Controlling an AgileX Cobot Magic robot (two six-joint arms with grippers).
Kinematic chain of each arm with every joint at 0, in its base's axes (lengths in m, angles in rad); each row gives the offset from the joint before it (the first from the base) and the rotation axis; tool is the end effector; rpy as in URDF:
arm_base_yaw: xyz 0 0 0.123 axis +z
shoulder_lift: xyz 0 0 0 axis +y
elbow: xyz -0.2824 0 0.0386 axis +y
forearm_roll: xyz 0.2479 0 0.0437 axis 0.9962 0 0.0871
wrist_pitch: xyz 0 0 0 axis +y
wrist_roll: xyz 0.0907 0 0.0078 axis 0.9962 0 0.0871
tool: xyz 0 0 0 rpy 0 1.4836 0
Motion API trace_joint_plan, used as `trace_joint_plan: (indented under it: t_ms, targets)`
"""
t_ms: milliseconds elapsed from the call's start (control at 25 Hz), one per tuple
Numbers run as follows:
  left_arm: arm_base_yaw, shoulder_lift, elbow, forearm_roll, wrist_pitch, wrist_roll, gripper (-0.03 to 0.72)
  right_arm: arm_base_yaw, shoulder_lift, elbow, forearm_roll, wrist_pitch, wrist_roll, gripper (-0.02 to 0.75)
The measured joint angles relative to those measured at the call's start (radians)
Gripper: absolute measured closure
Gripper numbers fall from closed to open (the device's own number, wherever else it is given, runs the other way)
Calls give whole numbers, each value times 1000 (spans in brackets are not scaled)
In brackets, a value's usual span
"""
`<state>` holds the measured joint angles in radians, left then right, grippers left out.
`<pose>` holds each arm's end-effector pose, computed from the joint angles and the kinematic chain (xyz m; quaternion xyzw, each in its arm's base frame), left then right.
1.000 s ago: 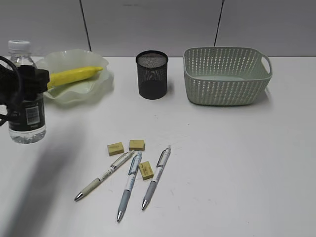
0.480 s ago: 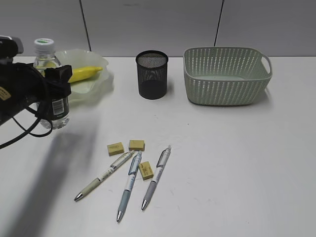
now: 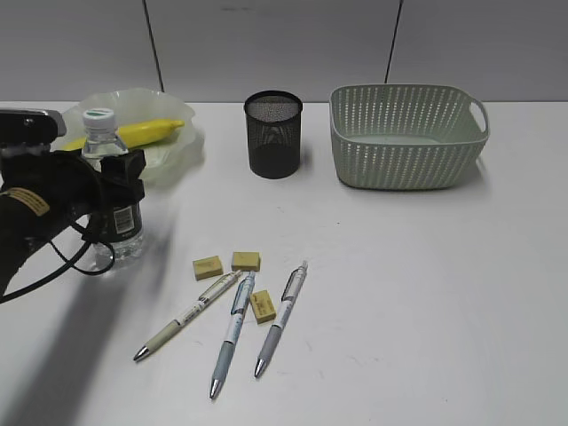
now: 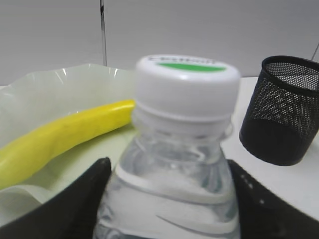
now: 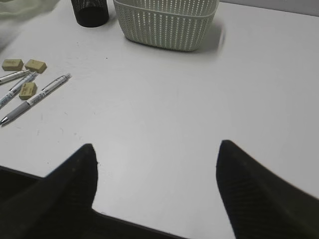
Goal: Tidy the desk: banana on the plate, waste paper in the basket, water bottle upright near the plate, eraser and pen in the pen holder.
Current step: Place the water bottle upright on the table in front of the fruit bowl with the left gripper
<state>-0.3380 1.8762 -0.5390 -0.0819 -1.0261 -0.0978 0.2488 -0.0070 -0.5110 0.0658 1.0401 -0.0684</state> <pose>0.2947 -0.0968 0.1293 0.0554 0.7800 -0.1209 0.6115 -0.0076 0.0034 0.2820 -0.1343 0.8318 0.0812 0.5325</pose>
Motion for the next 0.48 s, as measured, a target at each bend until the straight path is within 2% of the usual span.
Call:
trace_joint_plan:
  t_ms: [320, 480]
  targets:
    - [0, 37, -1, 39, -63, -6, 202, 0, 0, 0, 0, 0, 0, 156]
    - [0, 33, 0, 51, -59, -6, 158, 0, 0, 0, 0, 0, 0, 156]
